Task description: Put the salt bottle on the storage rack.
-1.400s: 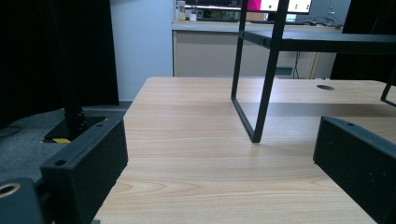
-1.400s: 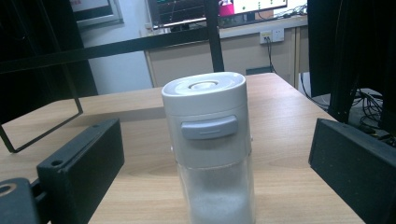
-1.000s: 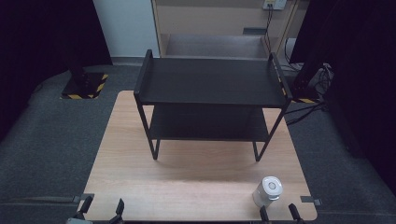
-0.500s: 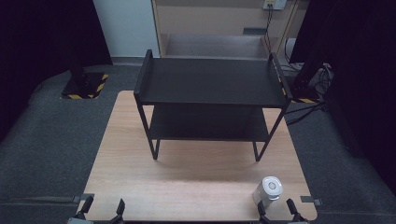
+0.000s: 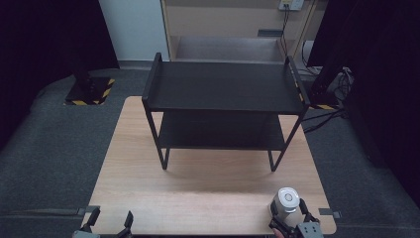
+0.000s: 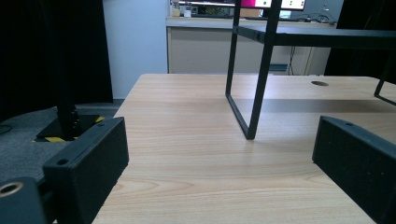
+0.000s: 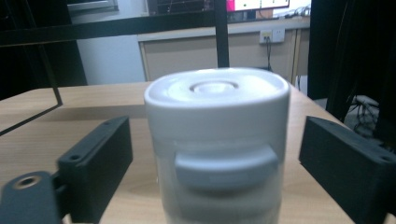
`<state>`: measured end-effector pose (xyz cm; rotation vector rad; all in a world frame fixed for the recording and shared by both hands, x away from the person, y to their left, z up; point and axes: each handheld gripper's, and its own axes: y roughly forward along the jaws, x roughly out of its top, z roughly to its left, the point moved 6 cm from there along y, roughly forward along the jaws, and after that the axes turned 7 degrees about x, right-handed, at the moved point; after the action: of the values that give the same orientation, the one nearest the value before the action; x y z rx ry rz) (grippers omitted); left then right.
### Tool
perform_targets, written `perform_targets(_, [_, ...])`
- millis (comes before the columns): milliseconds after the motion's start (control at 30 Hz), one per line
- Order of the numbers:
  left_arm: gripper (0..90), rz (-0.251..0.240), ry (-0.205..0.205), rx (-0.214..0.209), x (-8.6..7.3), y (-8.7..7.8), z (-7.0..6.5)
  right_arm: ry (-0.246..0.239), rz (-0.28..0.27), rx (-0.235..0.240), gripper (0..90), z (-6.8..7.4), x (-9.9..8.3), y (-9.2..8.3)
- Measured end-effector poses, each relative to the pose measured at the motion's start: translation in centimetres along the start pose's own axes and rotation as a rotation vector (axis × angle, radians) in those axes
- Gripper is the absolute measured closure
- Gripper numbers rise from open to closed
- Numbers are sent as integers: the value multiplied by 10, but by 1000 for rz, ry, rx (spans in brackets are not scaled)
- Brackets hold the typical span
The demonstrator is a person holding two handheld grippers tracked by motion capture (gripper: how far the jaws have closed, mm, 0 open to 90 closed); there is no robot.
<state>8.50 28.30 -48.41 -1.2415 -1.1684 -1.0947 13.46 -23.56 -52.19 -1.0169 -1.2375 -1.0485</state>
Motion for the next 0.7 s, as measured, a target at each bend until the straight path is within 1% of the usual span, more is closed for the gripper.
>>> perform_targets(100, [27,2,0,-6,0,1,0,-24,-10,-13,186,2,0,3])
perform_targets(367, [28,5,-2,-12,0,3,0,-49,-14,-28,312,4,-2,6])
perform_targets(500, [29,6,-3,-12,0,2,1,-53,-8,-31,316,5,0,6])
perform_targets(567, [29,8,-4,-12,0,2,1,-45,10,-30,319,6,4,5])
perform_targets(633, [29,8,-3,-12,0,2,1,-28,13,-14,320,6,8,4])
perform_targets(700, [29,7,-5,-15,0,2,0,-29,6,9,320,9,15,3])
